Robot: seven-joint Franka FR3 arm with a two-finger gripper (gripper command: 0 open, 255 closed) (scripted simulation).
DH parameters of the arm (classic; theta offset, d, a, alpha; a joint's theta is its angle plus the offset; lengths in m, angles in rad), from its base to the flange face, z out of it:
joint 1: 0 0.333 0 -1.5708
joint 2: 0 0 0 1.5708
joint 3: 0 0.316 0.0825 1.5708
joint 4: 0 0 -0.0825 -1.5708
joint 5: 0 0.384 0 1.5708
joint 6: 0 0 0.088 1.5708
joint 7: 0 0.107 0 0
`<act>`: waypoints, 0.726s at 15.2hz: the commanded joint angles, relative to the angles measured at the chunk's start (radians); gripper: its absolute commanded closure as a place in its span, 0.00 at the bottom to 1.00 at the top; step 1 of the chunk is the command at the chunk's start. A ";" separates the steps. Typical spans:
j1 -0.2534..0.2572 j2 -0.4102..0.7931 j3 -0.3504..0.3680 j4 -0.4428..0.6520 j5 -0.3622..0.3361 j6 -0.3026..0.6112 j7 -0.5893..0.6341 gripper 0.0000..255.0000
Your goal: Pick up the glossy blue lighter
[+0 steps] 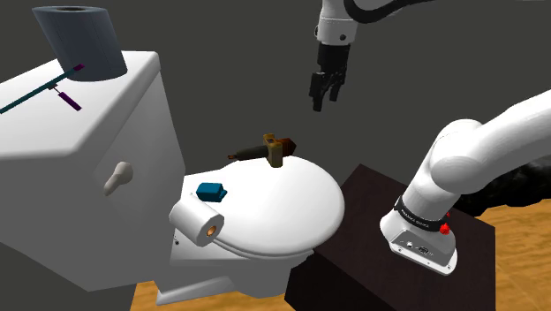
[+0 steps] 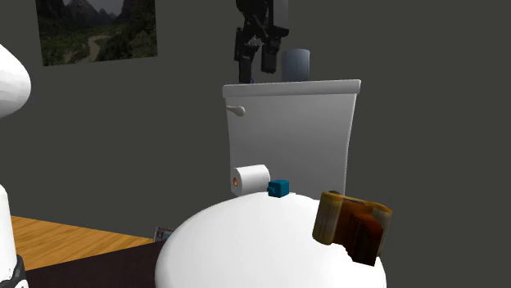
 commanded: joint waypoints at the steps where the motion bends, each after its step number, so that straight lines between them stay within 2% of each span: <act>1: 0.010 0.056 0.030 -0.002 0.010 0.063 0.026 0.00; 6: 0.030 0.202 0.105 0.012 0.016 0.202 0.096 0.00; 11: 0.043 0.372 0.175 0.060 -0.010 0.328 0.177 0.00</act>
